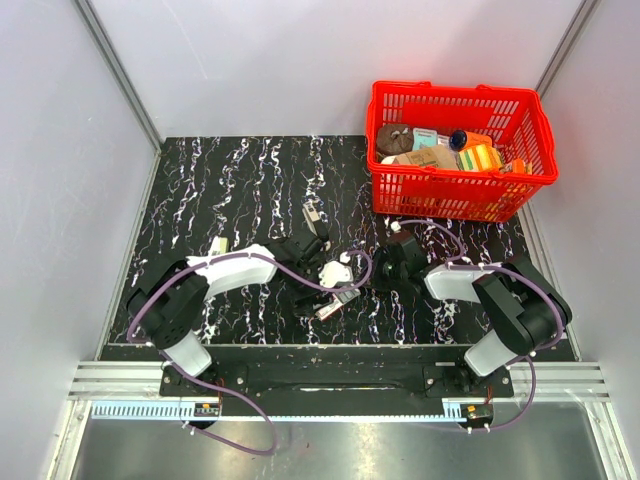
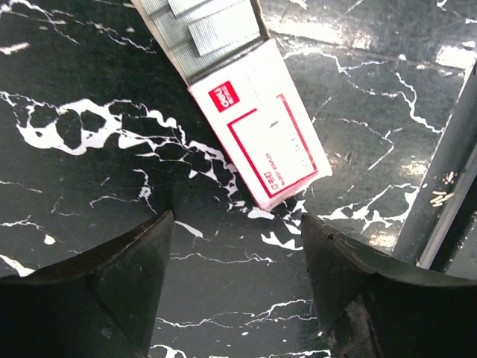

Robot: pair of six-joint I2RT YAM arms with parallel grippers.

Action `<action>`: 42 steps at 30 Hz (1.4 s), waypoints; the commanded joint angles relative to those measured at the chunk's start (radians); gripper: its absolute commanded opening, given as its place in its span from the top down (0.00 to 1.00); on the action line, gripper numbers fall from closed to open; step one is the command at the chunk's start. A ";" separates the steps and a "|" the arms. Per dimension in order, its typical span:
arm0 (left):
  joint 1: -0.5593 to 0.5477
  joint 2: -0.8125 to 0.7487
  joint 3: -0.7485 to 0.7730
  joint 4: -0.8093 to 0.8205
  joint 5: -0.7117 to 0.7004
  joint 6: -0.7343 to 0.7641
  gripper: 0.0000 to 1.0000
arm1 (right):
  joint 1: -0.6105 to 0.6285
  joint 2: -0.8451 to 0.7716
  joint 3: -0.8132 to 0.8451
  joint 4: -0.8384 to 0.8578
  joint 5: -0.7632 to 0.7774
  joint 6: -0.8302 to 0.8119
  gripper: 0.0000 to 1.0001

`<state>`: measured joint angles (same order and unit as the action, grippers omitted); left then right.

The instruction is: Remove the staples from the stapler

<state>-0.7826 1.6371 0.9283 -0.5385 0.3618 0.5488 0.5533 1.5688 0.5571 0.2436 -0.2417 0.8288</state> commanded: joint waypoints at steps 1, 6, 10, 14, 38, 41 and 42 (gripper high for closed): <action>-0.015 0.053 0.024 0.035 -0.053 -0.016 0.27 | -0.006 0.005 -0.014 0.036 -0.019 0.006 0.86; -0.027 0.066 0.032 0.035 -0.067 -0.024 0.27 | -0.004 0.011 -0.023 0.051 -0.031 0.010 0.87; -0.035 0.076 0.038 0.034 -0.081 -0.027 0.27 | -0.006 0.017 -0.042 0.075 -0.044 0.023 0.88; -0.037 0.079 0.041 0.028 -0.084 -0.026 0.27 | -0.006 0.002 -0.052 0.080 -0.039 0.030 0.87; -0.037 0.084 0.055 0.015 -0.096 -0.033 0.27 | -0.004 -0.007 -0.082 0.115 -0.068 0.020 0.90; -0.038 0.086 0.058 0.015 -0.096 -0.033 0.27 | -0.004 -0.004 -0.089 0.123 -0.076 0.018 0.91; -0.038 0.087 0.058 0.015 -0.096 -0.033 0.27 | -0.004 -0.006 -0.091 0.126 -0.077 0.020 0.91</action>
<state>-0.8169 1.6798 0.9760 -0.5304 0.2863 0.5217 0.5533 1.5642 0.4850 0.3523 -0.2981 0.8642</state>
